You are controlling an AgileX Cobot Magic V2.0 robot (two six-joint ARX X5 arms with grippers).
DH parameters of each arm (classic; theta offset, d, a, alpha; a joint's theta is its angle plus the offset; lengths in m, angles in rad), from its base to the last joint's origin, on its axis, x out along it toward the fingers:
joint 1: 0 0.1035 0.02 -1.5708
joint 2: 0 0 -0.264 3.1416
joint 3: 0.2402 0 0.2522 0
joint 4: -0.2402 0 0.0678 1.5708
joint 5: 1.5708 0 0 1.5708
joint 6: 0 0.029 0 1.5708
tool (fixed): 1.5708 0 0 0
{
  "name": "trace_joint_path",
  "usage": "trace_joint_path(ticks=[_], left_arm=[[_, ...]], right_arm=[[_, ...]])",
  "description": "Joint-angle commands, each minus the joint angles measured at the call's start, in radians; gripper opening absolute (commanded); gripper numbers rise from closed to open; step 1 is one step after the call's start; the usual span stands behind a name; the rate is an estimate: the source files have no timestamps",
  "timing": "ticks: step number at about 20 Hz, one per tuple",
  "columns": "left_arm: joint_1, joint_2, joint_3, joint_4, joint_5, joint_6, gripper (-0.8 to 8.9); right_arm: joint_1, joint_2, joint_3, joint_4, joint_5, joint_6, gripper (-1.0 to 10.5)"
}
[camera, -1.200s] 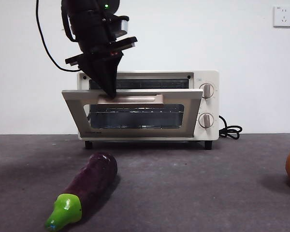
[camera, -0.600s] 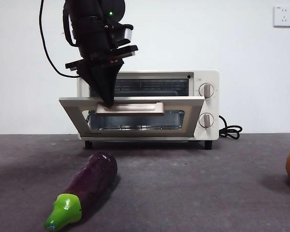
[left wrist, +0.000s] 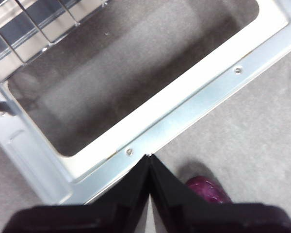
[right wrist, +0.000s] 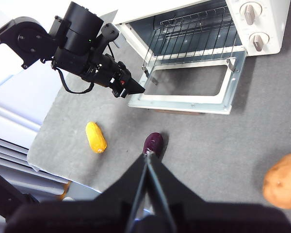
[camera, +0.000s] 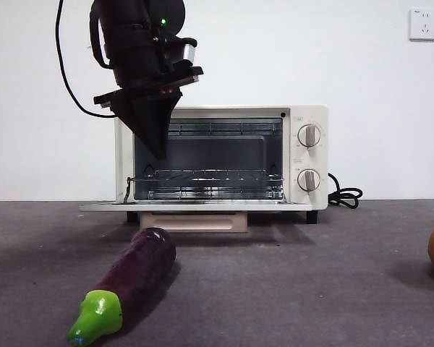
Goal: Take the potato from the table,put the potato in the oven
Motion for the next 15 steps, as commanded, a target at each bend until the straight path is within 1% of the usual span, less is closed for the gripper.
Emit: trace_joint_path(ticks=[1,3,6,7,8,9,11,13,14,15], left_arm=[[0.002,0.018,-0.012,-0.023,0.060,0.008,-0.07],[0.002,0.009,-0.012,-0.040,0.114,0.002,-0.07],[0.001,-0.048,-0.012,-0.064,0.125,0.002,-0.07],[-0.004,-0.077,-0.012,-0.083,0.126,0.002,-0.07],[-0.006,-0.112,-0.012,-0.103,0.125,0.002,-0.07],[-0.007,-0.150,-0.012,-0.121,0.125,0.002,-0.07],[-0.009,-0.238,-0.012,-0.138,0.125,-0.004,-0.07],[-0.009,-0.337,-0.012,-0.146,0.124,-0.018,-0.07],[-0.009,-0.385,-0.012,-0.154,0.124,-0.019,-0.07],[-0.009,-0.432,-0.012,-0.162,0.120,-0.028,-0.07]], right_arm=[[0.001,-0.001,0.005,-0.003,0.008,-0.026,0.0],[0.001,0.008,0.005,-0.021,0.024,-0.037,0.0],[0.001,0.056,0.005,-0.084,0.042,-0.074,0.1],[0.001,0.077,0.005,-0.093,0.076,-0.074,0.4],[0.001,0.100,0.005,-0.097,0.119,-0.074,1.1],[0.001,0.122,0.005,-0.102,0.163,-0.073,1.4],[0.001,0.171,0.004,-0.129,0.230,-0.071,1.4],[0.001,0.208,0.002,-0.138,0.266,-0.067,1.4],[0.002,0.222,0.002,-0.137,0.272,-0.067,1.4],[0.003,0.235,0.002,-0.135,0.272,-0.071,1.7]])
